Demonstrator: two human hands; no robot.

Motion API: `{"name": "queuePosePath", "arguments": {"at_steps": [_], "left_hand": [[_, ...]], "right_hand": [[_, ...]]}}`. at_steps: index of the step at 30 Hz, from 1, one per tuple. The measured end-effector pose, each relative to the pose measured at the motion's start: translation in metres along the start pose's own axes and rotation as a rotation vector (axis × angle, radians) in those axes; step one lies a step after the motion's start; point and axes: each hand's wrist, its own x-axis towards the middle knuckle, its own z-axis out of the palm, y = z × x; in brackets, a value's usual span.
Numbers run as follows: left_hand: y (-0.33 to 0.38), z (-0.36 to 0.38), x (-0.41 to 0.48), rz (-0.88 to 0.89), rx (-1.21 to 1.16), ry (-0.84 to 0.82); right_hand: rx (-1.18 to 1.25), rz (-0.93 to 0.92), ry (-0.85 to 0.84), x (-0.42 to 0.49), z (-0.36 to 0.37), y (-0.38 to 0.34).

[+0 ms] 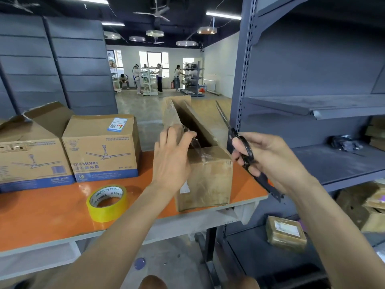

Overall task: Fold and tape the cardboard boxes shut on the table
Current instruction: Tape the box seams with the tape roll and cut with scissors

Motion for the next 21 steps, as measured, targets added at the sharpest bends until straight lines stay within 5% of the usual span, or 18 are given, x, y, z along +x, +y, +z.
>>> {"name": "queuePosePath", "arguments": {"at_steps": [3,5,8,13,16,21], "left_hand": [[0.011,-0.007,0.005,0.020,0.059,-0.007],[0.012,-0.010,0.009,0.114,0.176,-0.077],[0.014,-0.014,0.014,0.333,0.284,-0.243],[0.017,-0.017,0.016,0.404,0.322,-0.344],[0.009,-0.023,0.023,0.422,0.211,-0.284],[0.010,-0.031,0.024,0.330,-0.065,-0.437]], "right_hand": [[-0.093,-0.019,0.102,0.016,-0.017,0.015],[-0.395,0.005,0.235,0.027,-0.031,0.038],[-0.698,0.164,0.210,0.033,-0.042,0.081],[-0.608,0.279,0.194,0.020,-0.033,0.128],[-0.612,0.202,0.254,0.002,-0.032,0.131],[-0.685,-0.001,0.327,-0.043,-0.041,0.120]]}}
